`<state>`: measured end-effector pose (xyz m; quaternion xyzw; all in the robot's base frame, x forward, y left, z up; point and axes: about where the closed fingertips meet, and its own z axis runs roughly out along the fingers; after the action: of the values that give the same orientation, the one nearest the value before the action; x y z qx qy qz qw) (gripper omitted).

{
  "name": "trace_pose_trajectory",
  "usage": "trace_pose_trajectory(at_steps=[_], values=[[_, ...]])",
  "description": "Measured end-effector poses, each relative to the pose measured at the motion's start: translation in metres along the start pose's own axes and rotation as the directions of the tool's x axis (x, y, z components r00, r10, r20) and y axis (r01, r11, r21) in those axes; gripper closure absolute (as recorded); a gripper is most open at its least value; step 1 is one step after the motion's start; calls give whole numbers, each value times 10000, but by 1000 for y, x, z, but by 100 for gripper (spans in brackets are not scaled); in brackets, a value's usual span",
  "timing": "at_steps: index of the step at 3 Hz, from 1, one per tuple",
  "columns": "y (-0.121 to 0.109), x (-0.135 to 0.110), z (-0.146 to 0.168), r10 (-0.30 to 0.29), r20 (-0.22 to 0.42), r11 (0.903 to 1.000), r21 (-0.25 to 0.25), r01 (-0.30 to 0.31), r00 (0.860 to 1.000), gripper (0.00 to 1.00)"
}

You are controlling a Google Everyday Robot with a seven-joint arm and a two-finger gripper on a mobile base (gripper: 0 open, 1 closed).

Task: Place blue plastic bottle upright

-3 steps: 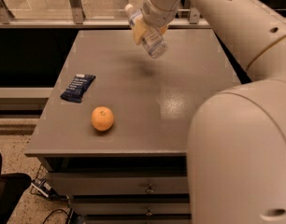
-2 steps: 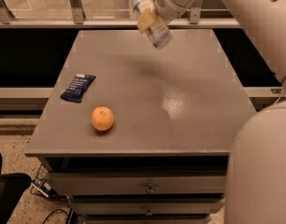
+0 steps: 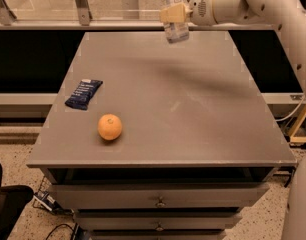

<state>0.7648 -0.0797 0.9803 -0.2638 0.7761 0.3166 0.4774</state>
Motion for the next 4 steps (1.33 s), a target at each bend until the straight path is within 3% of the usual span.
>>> trace_pose_trajectory(at_steps=[1,2,3,4], values=[[4,-3,6,-71,1670,9874,-1546,333,9859,100],[31,-6,-1,-1537,3031,9580,-1876,2171,9405,100],[61,9,5,-2896,3374,9310,-1181,3454,8957,100],[61,9,5,-2893,3381,9311,-1179,3453,8955,100]])
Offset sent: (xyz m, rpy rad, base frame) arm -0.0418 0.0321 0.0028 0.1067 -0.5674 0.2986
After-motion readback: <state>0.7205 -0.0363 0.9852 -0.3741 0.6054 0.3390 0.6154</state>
